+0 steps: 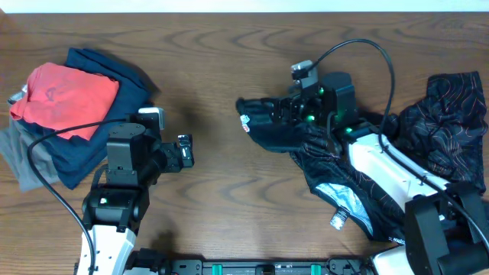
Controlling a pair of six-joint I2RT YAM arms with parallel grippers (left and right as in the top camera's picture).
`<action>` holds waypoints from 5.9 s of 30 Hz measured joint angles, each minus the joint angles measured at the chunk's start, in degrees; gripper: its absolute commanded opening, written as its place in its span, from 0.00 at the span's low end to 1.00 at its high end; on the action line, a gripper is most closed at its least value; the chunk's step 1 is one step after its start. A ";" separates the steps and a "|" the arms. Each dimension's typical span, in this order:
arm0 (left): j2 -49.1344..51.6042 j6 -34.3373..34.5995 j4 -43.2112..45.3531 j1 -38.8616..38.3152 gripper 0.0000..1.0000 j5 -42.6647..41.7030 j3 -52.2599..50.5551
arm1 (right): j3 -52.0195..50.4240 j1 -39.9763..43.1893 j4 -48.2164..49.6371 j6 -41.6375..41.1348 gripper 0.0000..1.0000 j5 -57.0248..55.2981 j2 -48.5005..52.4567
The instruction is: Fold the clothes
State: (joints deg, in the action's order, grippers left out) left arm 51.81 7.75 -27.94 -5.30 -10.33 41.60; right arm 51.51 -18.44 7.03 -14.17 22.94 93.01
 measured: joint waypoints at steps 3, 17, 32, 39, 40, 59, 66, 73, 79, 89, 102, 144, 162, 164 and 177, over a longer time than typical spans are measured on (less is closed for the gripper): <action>0.22 0.00 1.38 0.00 0.98 -1.36 0.02 | -0.02 4.24 -9.77 0.09 0.99 -4.00 -2.60; 17.94 2.43 10.54 -12.35 0.98 -9.38 0.13 | 0.28 24.00 -51.84 1.03 0.99 -24.44 -22.29; 46.40 21.73 43.80 -35.30 0.98 -10.95 0.55 | 0.28 26.36 -55.39 0.94 0.99 -25.31 -22.77; 54.53 30.38 57.07 -37.57 0.76 -10.43 2.03 | 0.28 26.36 -55.41 0.96 0.99 -24.72 -22.77; 55.63 31.19 58.01 -37.55 0.66 -10.19 2.64 | 0.28 26.36 -55.43 0.96 0.99 -24.63 -22.77; 52.04 26.47 48.89 -19.98 0.06 -2.89 10.60 | 0.28 26.36 -55.41 0.94 0.99 -24.20 -22.77; 49.03 22.99 36.96 -4.59 0.98 -3.15 22.08 | 0.28 26.36 -55.39 0.96 0.99 -24.17 -22.80; 48.68 21.57 9.05 -0.81 0.98 -12.68 25.09 | 0.28 26.36 -55.43 0.96 0.99 -24.17 -22.80; 48.70 20.90 -18.21 -3.04 0.98 -16.28 24.39 | 0.28 26.36 -55.45 0.96 0.99 -24.17 -22.80; 48.70 23.87 -23.74 -10.73 0.98 -17.22 21.97 | 0.28 26.36 -55.58 0.96 0.99 -24.17 -22.80; 45.57 41.68 0.57 -28.28 0.89 -14.05 9.62 | 0.28 26.36 -56.02 0.96 0.99 -24.04 -22.80; 29.07 18.91 -25.07 3.65 0.06 -5.77 7.91 | -0.33 26.43 -46.90 -18.40 0.85 -26.08 1.81; 29.07 18.73 -25.16 3.65 0.06 -5.77 7.91 | 0.92 29.92 -35.89 -24.02 0.11 -31.63 7.30; 29.07 18.73 -25.16 3.65 0.06 -5.77 7.91 | 1.29 29.92 -35.41 -24.20 0.01 -31.45 7.67; 28.63 13.09 -28.22 3.65 0.06 -7.13 11.91 | 2.62 33.00 -48.68 -16.52 0.01 -26.75 -0.90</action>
State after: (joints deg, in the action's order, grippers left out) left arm 80.44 20.84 -56.16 -1.65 -17.45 53.52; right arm 54.13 14.57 -41.65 -30.70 -3.81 92.12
